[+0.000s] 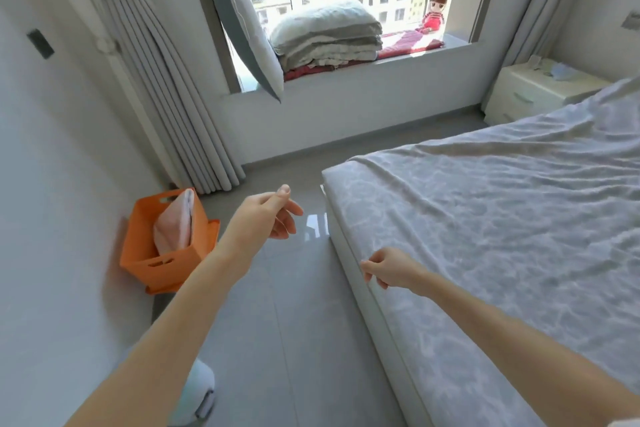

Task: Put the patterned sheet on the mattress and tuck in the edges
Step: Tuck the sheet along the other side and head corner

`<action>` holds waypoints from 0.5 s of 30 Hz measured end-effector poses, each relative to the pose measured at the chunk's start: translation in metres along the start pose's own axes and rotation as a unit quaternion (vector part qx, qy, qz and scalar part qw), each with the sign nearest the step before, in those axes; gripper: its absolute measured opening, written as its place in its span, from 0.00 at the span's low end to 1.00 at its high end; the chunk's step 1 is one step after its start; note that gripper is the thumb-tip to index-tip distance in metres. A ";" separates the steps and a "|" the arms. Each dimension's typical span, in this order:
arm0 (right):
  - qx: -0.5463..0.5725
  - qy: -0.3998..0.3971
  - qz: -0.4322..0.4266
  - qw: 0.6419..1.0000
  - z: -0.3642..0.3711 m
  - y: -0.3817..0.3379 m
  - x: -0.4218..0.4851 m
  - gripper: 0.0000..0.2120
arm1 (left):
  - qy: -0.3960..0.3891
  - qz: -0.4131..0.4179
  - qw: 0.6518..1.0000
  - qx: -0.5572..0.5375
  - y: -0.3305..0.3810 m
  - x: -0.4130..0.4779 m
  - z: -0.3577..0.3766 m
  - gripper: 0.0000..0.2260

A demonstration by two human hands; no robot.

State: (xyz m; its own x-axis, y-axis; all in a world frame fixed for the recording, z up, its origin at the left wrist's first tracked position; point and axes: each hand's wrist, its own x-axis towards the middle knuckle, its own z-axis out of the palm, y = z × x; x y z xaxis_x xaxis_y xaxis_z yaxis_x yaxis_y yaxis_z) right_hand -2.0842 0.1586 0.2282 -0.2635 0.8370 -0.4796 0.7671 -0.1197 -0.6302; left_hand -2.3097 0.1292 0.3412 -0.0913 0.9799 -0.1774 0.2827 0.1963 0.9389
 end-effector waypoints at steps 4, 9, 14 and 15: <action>0.003 0.003 -0.005 1.000 -0.032 -0.048 0.092 0.16 | 0.002 0.009 1.000 0.006 0.015 0.087 -0.039 0.20; 0.030 0.024 -0.001 0.999 -0.063 -0.097 0.220 0.17 | -0.021 0.040 0.999 0.027 0.029 0.226 -0.086 0.20; 0.070 0.060 0.049 0.994 -0.101 -0.124 0.329 0.17 | -0.067 0.061 0.994 0.058 0.046 0.380 -0.116 0.20; 0.073 0.067 0.061 0.993 -0.110 -0.127 0.348 0.17 | -0.078 0.058 0.994 0.057 0.050 0.410 -0.117 0.20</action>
State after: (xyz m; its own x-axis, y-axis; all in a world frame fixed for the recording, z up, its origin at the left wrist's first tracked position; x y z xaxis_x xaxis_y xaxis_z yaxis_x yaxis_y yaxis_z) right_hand -2.2084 0.5236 0.2088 -0.0860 0.8744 -0.4775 0.6924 -0.2922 -0.6597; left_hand -2.4451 0.5369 0.3500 0.0956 0.9880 -0.1217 0.3892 0.0754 0.9181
